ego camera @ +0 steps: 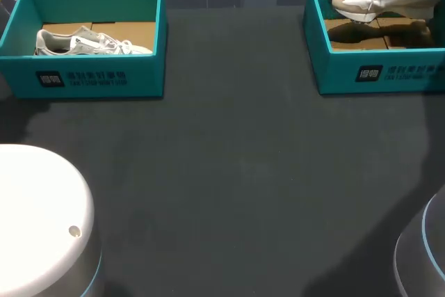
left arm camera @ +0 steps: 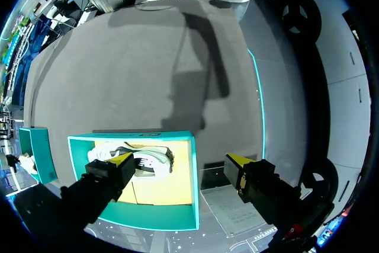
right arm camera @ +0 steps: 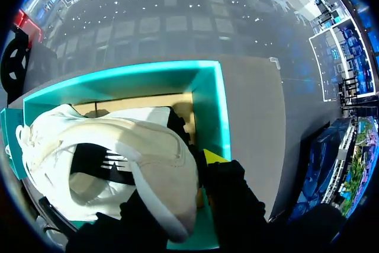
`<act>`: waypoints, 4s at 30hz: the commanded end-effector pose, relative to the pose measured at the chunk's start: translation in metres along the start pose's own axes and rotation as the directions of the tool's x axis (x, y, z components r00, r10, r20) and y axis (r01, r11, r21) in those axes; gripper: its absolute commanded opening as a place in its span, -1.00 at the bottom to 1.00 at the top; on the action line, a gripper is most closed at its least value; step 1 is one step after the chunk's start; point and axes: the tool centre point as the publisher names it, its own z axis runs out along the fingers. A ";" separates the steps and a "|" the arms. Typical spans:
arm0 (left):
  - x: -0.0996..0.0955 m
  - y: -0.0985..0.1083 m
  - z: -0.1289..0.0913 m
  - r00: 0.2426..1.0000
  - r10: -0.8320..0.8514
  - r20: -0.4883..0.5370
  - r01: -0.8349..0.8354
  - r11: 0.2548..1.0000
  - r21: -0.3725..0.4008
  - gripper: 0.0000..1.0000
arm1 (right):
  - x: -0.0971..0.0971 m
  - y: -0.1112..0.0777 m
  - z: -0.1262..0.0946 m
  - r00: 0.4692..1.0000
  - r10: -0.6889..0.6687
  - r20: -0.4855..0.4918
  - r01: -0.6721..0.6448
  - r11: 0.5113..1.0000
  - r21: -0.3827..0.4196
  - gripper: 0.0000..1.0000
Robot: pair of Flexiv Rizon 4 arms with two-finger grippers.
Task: Take the shoe out of the shoebox, open the shoe tongue, remove and reinsert the insole, then place the shoe into the shoebox
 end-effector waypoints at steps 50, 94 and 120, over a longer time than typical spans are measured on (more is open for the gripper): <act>0.000 0.000 0.000 1.000 0.001 -0.003 -0.001 1.000 0.000 1.00 | 0.175 -0.215 -0.233 0.995 -0.011 0.104 0.026 0.989 -0.148 -1.00; 0.000 0.000 0.000 1.000 0.001 -0.003 -0.001 1.000 0.000 1.00 | 0.312 -0.398 -0.224 0.996 0.028 0.080 -0.020 0.995 -0.098 -1.00; 0.000 0.000 0.000 1.000 0.001 -0.003 -0.001 1.000 0.000 1.00 | 0.379 -0.483 -0.145 0.993 0.004 0.116 0.004 0.998 -0.068 -1.00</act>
